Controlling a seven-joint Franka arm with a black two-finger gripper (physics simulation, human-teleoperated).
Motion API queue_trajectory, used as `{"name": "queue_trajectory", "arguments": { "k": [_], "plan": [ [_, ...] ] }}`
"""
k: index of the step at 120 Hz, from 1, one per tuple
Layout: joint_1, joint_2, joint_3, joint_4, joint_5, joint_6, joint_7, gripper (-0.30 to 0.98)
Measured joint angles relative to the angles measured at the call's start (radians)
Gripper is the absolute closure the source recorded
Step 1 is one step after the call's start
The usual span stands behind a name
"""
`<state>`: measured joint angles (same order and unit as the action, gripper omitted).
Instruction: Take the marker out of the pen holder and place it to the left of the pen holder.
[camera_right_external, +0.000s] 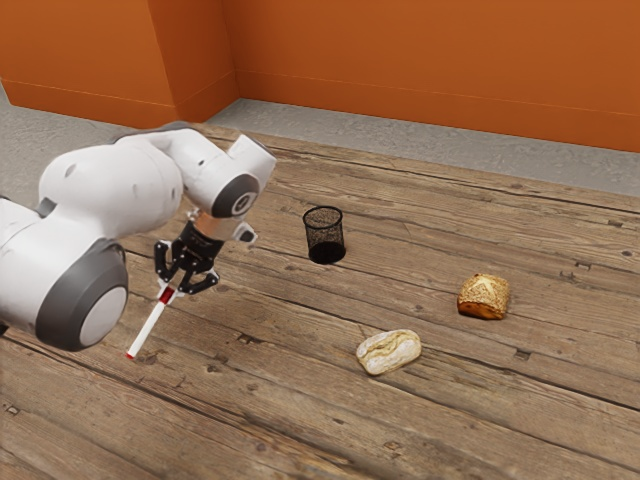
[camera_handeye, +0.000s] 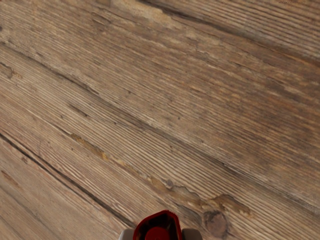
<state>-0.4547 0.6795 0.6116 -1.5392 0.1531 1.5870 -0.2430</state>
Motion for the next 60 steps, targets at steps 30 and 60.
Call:
{"name": "queue_trajectory", "arguments": {
  "k": [30,60],
  "plan": [
    [-0.013,-0.067,-0.004,0.010,-0.048,0.022,0.017,0.23],
    [0.088,-0.434,-0.073,0.072,-0.199,0.060,0.133,0.09]
  ]
}}
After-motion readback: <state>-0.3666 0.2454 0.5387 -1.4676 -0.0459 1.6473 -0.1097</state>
